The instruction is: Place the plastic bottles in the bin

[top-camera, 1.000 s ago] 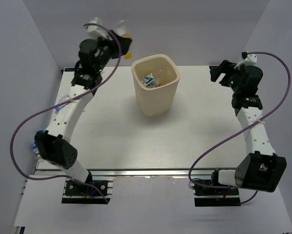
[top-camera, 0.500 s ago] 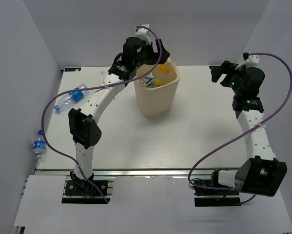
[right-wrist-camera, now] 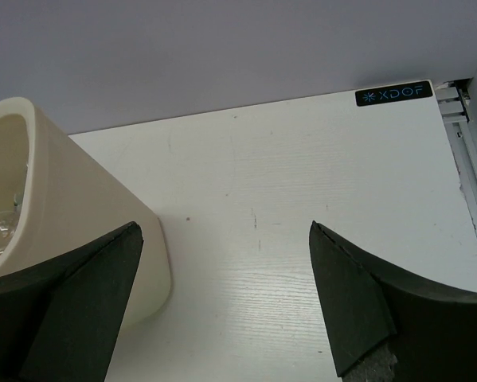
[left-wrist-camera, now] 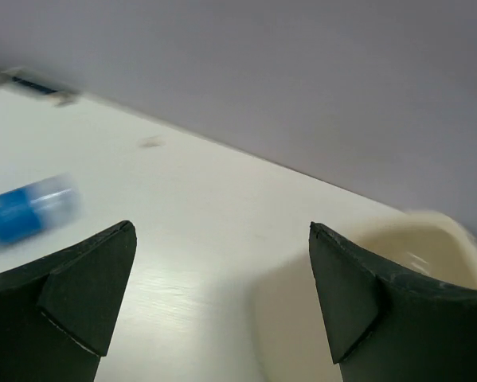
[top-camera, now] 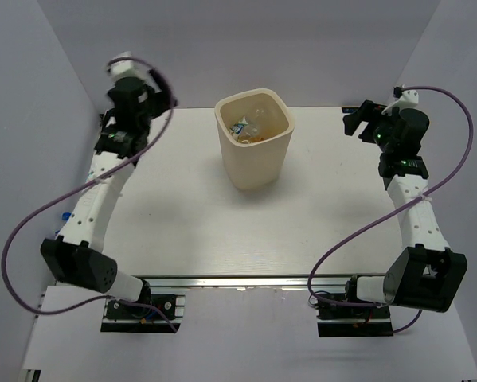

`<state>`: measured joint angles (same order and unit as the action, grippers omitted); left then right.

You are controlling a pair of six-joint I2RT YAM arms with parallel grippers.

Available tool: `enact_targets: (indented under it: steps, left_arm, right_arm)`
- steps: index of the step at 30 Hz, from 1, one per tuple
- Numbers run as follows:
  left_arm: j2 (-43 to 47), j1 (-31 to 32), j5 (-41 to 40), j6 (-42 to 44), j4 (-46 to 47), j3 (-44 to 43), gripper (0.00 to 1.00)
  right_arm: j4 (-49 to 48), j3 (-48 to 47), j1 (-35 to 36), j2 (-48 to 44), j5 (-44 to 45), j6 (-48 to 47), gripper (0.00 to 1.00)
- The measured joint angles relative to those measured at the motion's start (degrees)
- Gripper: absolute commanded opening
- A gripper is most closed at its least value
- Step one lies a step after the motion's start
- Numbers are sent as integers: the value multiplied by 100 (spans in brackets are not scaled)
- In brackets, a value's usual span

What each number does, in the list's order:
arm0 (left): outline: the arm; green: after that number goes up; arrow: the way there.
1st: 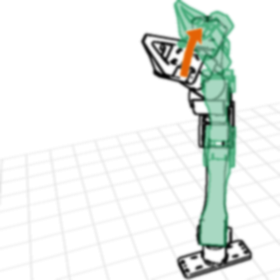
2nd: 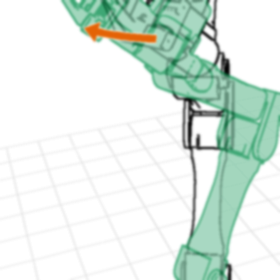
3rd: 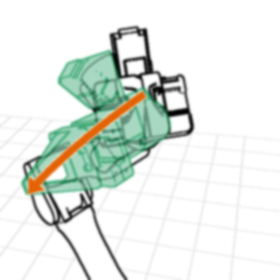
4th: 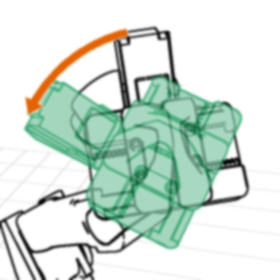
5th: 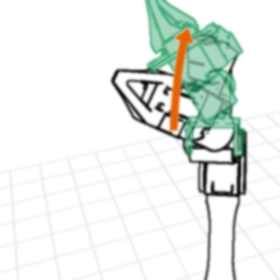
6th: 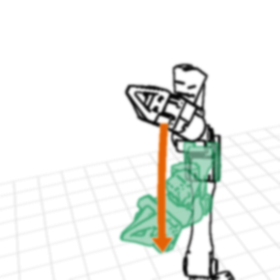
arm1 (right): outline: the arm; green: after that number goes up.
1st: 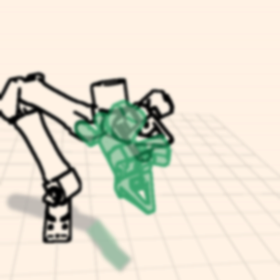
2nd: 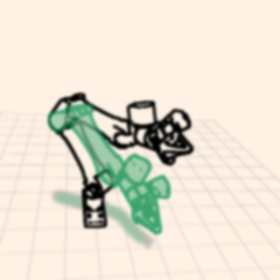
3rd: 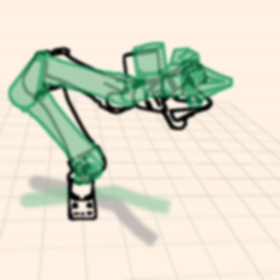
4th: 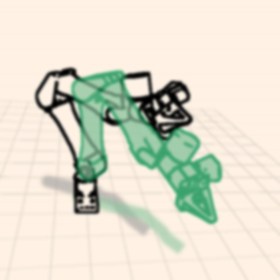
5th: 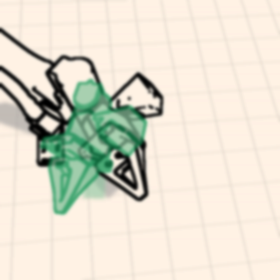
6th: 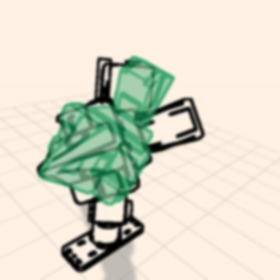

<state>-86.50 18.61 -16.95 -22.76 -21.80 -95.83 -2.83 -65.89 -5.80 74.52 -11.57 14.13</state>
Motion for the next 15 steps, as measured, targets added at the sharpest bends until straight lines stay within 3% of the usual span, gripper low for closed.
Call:
enact_targets:
  steps: [5,10,13,15]
  left_arm:
    - [931,-1744,-861,-754,-514,1670,98]
    - [1274,-3191,-951,-1543,-1163,3082,98]
    - [1379,-3807,-1143,-2122,-1351,3720,98]
    - [1480,-3869,-1325,-2498,-1519,4006,98]
  right_arm:
    - [-2,-101,-52,146,-79,-28,89]
    - [-37,-269,-94,227,-232,-35,89]
    - [-44,-334,-94,254,-341,-31,89]
    - [-59,-376,-94,291,-407,-28,89]
